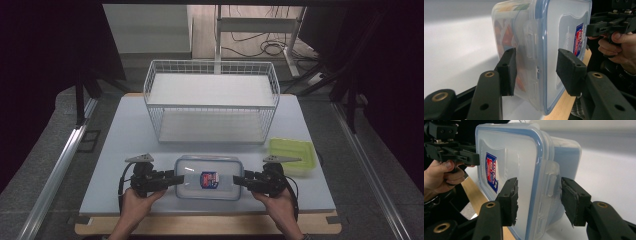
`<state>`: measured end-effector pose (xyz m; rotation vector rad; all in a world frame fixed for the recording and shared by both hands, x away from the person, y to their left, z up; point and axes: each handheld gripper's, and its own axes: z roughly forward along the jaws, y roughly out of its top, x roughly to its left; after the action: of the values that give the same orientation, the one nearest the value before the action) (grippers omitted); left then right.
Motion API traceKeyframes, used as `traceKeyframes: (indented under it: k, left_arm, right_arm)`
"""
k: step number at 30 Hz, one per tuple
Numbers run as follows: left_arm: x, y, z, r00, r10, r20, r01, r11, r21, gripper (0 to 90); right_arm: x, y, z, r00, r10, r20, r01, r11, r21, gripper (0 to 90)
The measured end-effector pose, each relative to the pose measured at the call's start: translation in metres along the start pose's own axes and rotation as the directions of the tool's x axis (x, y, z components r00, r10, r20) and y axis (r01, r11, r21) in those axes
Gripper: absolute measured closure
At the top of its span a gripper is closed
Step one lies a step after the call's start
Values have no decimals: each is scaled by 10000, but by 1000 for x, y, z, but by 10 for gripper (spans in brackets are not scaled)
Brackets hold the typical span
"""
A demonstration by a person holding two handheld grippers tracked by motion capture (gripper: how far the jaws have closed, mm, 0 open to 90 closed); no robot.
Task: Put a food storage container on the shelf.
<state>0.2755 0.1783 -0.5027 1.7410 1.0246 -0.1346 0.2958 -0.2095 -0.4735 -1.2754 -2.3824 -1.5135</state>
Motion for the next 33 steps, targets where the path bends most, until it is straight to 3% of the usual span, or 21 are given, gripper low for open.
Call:
traceKeyframes:
  k: [1,5,10,17,21,24,26,33]
  left_arm:
    - [3,-1,2,10000,-29,-33,30,10000,84,516]
    - [5,-3,5,10000,-92,22,92,9999,126,517]
    - [5,-5,4,10000,-47,62,46,9999,138,518]
    - [4,-5,4,10000,-51,55,50,9998,169,519]
    - [5,-6,3,9998,-189,-13,189,9996,223,518]
    - [5,-6,2,9999,-155,-26,156,9994,305,521]
    - [5,-6,2,9998,-172,32,171,9995,275,526]
    - [6,-6,2,9999,-123,116,119,9993,344,537]
  right_arm:
    - [0,1,1,9998,-201,65,201,9998,-24,494]
    - [-8,-5,5,9999,18,-125,-17,10000,11,490]
    - [-8,-8,5,9998,-108,-168,107,9999,-40,483]
    - [-10,-11,6,9992,170,-373,-172,9998,-47,474]
    - [-11,-20,14,9992,331,-230,-316,9976,617,433]
    - [-12,-18,14,9975,630,-316,-608,9958,683,456]
    - [-20,-17,12,9889,1251,-804,-1198,9904,683,479]
    - [-21,-16,12,9933,895,-727,-844,9939,712,475]
